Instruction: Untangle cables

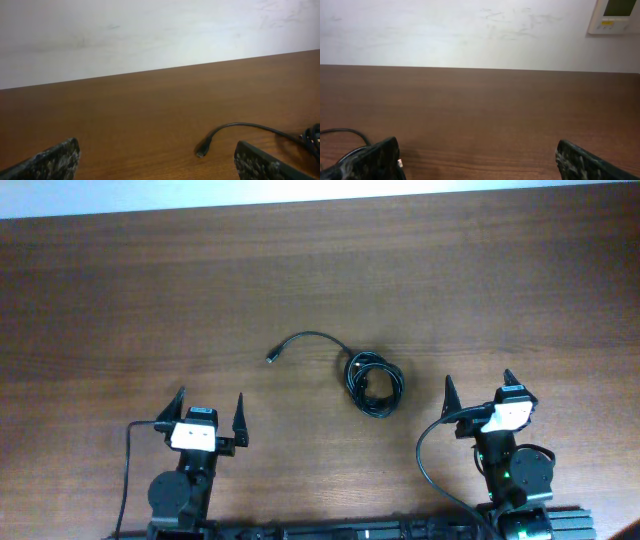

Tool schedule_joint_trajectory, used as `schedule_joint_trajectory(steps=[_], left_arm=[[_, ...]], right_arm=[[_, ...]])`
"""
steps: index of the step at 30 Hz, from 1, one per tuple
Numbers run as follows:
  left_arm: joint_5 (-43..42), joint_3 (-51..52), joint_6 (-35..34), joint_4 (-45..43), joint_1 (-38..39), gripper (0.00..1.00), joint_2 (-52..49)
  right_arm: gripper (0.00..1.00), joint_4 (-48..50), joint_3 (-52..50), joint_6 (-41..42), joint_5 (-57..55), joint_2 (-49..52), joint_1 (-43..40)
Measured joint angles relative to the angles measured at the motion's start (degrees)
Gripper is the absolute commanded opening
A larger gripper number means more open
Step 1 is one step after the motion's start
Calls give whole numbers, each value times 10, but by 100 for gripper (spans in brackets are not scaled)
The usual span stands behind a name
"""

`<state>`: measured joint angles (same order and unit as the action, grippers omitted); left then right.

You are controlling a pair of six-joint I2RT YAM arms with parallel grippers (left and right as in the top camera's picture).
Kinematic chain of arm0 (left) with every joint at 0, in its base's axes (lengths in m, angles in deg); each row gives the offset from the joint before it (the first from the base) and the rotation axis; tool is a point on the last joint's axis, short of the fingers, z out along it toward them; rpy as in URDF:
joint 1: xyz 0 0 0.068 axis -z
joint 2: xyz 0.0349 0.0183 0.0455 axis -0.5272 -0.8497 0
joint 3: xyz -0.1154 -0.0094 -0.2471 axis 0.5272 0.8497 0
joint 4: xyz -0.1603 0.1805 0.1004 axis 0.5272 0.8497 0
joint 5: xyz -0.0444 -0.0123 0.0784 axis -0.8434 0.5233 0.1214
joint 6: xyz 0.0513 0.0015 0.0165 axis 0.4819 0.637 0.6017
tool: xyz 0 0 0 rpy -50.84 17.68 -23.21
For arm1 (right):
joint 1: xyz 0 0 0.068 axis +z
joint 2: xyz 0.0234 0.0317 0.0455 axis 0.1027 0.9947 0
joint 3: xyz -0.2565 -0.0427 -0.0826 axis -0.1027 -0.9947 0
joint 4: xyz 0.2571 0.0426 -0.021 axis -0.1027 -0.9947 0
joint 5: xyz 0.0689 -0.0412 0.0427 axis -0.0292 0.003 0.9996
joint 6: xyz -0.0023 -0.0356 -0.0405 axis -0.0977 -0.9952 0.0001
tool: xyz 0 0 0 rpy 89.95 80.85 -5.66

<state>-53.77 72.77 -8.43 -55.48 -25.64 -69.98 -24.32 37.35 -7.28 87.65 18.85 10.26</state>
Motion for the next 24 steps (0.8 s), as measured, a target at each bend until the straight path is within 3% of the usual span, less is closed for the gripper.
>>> schedule_joint_trajectory(steps=[12, 18, 24], left_arm=[[-2, 0, -1, -6, 0, 99, 0], [-7, 0, -44, -14, 0, 99, 0], [-9, -40, -64, 72, 0, 99, -4]], right_arm=[[99, 0, 0, 0, 0, 0, 0], [99, 0, 0, 0, 0, 0, 0], [99, 0, 0, 0, 0, 0, 0]])
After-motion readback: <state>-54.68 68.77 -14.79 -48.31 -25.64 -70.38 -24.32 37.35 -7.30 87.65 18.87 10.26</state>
